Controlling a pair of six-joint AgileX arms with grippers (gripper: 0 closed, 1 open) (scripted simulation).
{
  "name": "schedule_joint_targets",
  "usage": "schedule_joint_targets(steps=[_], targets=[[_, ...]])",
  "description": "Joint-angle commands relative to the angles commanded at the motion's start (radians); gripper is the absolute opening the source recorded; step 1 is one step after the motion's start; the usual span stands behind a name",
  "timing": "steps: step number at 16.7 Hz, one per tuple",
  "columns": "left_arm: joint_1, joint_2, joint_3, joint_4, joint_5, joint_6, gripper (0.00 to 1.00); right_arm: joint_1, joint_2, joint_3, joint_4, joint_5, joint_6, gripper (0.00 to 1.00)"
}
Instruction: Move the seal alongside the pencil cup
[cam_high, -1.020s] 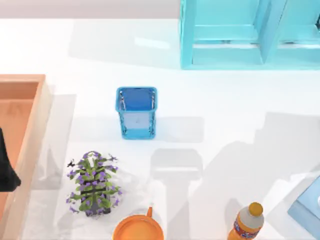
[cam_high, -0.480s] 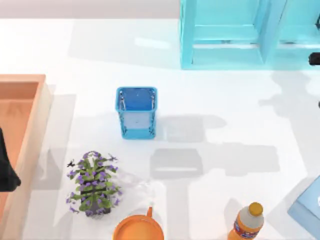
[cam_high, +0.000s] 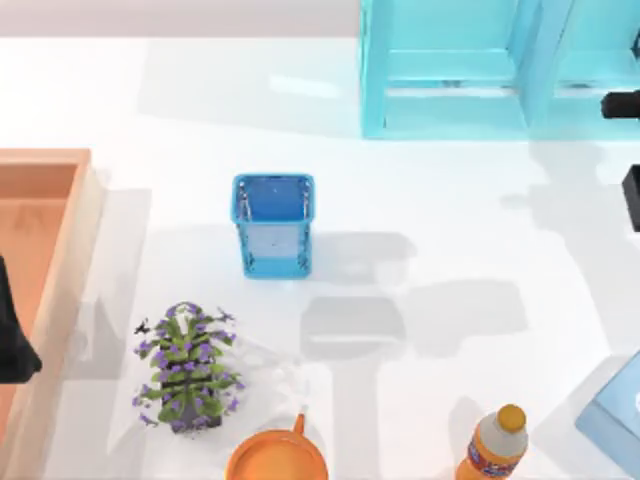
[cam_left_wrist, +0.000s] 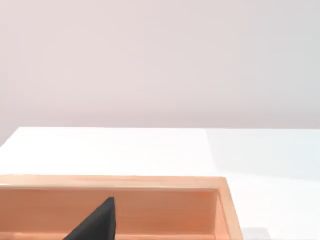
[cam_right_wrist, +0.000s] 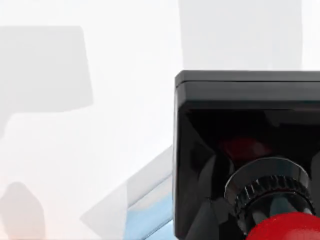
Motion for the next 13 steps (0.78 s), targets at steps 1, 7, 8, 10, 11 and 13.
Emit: schedule_joint_targets(steps=[1,7,8,10,11,13], targets=[[0.0,0.0,0.0,0.0,0.0,0.0,1.0,0.022,0.022,0.023,-0.002,0.003,0.022,0.0],[0.0,0.0,0.0,0.0,0.0,0.0,1.0,0.283,0.305,0.358,-0.015,0.035,0.277,0.0],[0.0,0.0,0.0,0.0,0.0,0.0,1.0,0.333,0.356,0.423,-0.016,0.041,0.329,0.0],[0.0,0.0,0.0,0.0,0.0,0.0,1.0,0.424,0.445,0.531,-0.013,0.054,0.424,0.0],[0.0,0.0,0.0,0.0,0.0,0.0,1.0,0.461,0.481,0.57,-0.011,0.06,0.462,0.0],[0.0,0.0,0.0,0.0,0.0,0.0,1.0,0.507,0.525,0.616,-0.007,0.069,0.507,0.0]])
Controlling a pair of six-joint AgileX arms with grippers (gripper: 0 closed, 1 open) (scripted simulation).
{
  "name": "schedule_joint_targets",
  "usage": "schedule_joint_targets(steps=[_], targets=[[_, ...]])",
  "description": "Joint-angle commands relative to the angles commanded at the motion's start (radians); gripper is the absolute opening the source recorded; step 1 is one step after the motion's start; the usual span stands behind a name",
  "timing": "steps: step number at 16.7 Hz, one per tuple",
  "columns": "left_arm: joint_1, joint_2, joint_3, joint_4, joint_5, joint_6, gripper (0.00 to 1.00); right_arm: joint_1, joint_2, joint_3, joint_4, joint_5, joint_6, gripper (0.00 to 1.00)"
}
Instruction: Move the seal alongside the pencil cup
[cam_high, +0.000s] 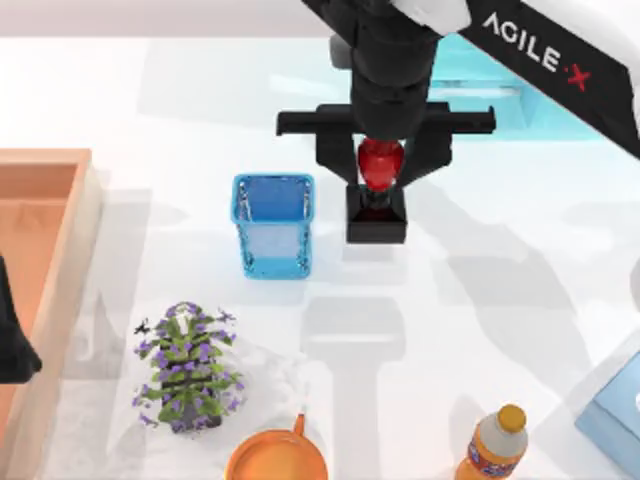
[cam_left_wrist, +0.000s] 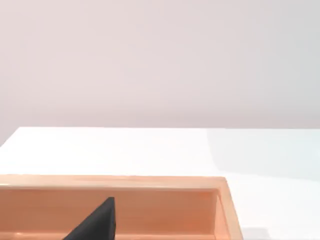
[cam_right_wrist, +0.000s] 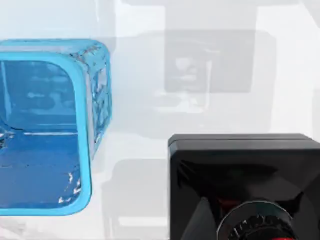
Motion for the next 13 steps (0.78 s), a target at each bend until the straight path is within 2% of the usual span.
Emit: schedule_joint_targets(steps=[13], targets=[[0.0,0.0,0.0,0.0,0.0,0.0,1.0,0.007,-0.008,-0.079,0.073,0.001,0.007,0.0]])
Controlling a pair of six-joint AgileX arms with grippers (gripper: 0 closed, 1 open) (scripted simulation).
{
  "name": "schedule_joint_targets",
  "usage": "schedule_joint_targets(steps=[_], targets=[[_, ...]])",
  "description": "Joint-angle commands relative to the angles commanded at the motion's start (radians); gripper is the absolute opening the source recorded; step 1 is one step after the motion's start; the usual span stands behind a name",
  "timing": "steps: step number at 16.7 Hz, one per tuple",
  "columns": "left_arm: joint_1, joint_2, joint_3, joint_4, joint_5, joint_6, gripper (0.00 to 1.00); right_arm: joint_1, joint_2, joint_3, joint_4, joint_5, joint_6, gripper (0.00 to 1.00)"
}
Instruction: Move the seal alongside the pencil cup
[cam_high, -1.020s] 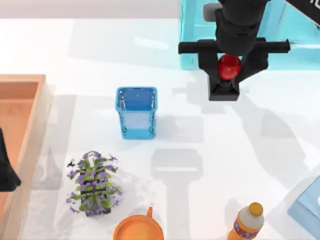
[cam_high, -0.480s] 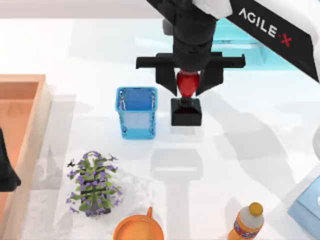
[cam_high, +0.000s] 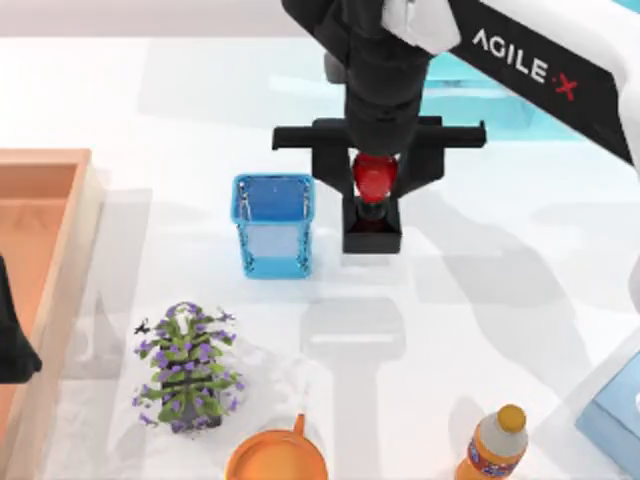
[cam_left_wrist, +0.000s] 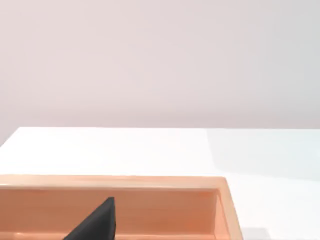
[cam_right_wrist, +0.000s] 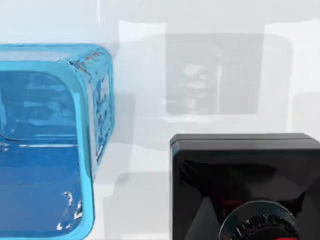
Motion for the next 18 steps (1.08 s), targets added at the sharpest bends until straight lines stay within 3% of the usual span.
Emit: schedule_joint_targets(steps=[2,15,18], targets=[[0.0,0.0,0.0,0.0,0.0,0.0,1.0,0.0,0.0,0.0,0.0,0.0,0.0,0.0],[0.0,0.0,0.0,0.0,0.0,0.0,1.0,0.0,0.0,0.0,0.0,0.0,0.0,0.98],[0.0,0.0,0.0,0.0,0.0,0.0,1.0,0.0,0.0,0.0,0.0,0.0,0.0,1.0]])
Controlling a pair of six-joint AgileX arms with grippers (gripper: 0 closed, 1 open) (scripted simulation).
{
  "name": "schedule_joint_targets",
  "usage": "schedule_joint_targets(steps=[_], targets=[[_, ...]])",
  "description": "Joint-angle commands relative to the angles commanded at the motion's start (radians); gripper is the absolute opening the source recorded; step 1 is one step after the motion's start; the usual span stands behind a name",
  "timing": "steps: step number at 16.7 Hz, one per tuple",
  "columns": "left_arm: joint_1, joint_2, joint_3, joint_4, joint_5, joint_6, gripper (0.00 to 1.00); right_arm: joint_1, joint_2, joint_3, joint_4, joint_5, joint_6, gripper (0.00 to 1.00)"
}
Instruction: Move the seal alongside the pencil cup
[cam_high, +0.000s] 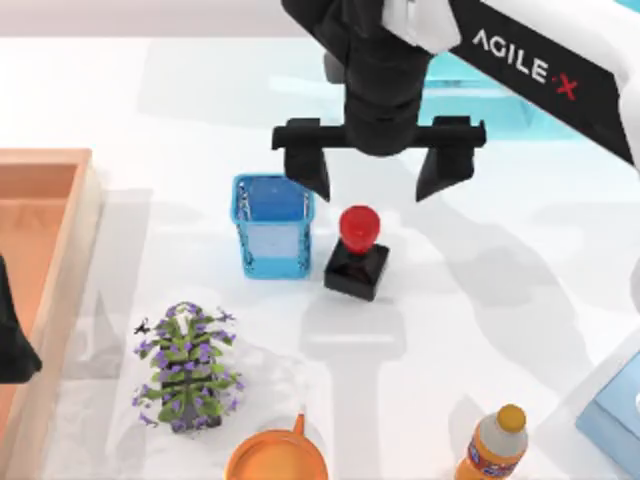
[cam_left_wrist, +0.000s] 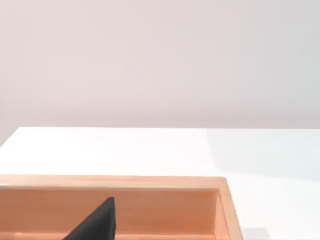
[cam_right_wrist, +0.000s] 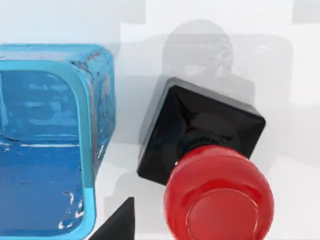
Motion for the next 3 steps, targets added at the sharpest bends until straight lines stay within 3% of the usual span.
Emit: schedule_joint_targets(steps=[3], targets=[[0.0,0.0,0.0,0.0,0.0,0.0,1.0,0.0,0.0,0.0,0.0,0.0,0.0,1.0]])
